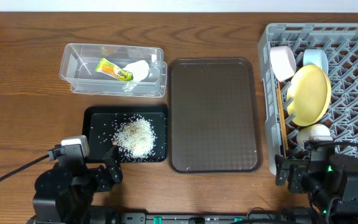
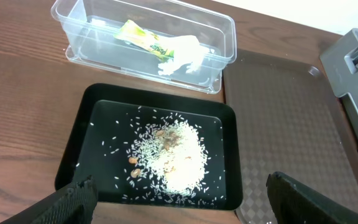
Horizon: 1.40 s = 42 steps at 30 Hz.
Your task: Sort waste into correct bins and load items into the dishwasher rack
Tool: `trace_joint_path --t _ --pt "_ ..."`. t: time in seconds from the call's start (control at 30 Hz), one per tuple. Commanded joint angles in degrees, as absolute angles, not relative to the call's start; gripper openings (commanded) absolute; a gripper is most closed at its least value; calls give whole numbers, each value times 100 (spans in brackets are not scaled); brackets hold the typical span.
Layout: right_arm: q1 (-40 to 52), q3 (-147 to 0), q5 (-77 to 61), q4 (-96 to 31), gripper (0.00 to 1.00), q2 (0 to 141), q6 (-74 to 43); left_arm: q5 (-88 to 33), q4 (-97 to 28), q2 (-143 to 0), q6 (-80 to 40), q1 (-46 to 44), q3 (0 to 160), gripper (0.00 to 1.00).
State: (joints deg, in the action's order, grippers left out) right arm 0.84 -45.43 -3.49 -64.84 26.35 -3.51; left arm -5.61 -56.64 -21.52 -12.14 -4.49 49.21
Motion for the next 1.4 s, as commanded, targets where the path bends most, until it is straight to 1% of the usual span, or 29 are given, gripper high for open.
trace_joint_path --t 0.0,0.17,0.43,0.7,0.8,1.37 --pt "294 -4458 -167 -6173 99 2362 -224 -493 -5677 -2130 -1162 -421 4886 89" --pt "375 -3686 -174 -4689 99 1557 -163 -493 -5677 -2130 -1162 -421 4886 89" --pt "377 -1557 -329 -1957 99 150 -163 -493 -5677 -2130 -1162 -421 4886 89" --pt "366 -108 -327 -25 99 32 30 -493 -5677 -2130 -1162 -421 4886 89" --pt "375 -32 -333 -427 99 30 27 -493 -5677 -2130 -1162 -421 4886 89" --pt "373 -32 -325 -403 99 38 27 -493 -5677 -2130 -1162 -421 4886 90"
